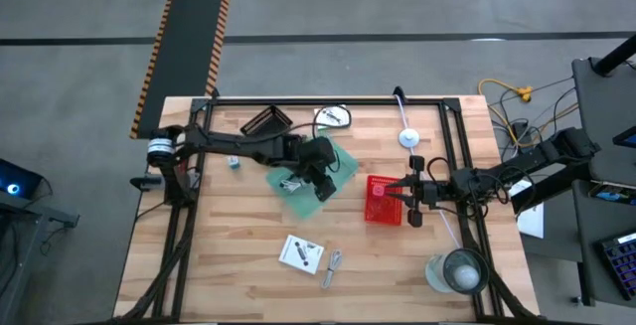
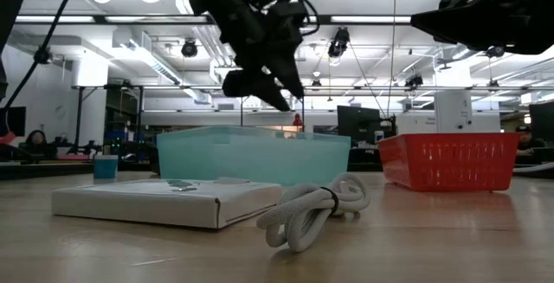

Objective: Pick and place items into bin
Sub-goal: Put the white charger cable into the green bin

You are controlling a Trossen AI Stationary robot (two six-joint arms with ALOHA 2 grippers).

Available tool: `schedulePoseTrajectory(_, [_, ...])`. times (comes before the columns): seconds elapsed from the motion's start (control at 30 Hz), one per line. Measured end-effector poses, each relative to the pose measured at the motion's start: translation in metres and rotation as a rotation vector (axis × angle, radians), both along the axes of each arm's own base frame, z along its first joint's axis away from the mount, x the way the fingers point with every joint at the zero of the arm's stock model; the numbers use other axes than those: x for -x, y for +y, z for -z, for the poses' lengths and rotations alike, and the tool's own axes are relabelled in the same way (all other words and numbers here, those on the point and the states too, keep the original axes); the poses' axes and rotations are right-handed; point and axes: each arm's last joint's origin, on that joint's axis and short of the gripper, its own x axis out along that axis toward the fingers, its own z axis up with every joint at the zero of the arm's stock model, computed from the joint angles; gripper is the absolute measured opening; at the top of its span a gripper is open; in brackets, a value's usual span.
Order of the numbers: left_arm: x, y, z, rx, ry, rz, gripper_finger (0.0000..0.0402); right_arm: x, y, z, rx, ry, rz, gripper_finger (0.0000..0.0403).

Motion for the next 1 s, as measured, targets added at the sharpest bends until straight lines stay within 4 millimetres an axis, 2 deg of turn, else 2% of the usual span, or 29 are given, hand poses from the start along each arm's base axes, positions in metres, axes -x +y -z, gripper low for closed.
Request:
schedulePoseTrajectory(0.13, [-0.004,-0.023,-0.002,0.000,-0.037,0.058,0.0171,0.000,0.000,0.000,0.001,0.001,0.000,0.0068])
schedulePoseTrajectory(0.33, [-0.008,-0.067,-0.006,0.051,-0.114,0.118,0.0171,0.000,0.000,0.000,0.001,0.001,0.000,0.0068])
schedulePoseTrajectory(0.63, [-0.002,-0.134,-0.012,0.087,-0.194,0.226,0.0171,0.000,0.000,0.000,0.001,0.001,0.000,0.0068])
schedulePoseTrajectory(0.8, [0.004,-0.160,-0.008,0.151,-0.169,0.205,0.0171,0.000,0.000,0.000,-0.007,0.001,0.000,0.0068])
schedulePoseTrajectory(1.0, [0.005,-0.180,0.009,0.277,-0.080,0.099,0.0171,0.000,0.000,0.000,-0.012,0.001,-0.001,0.0068])
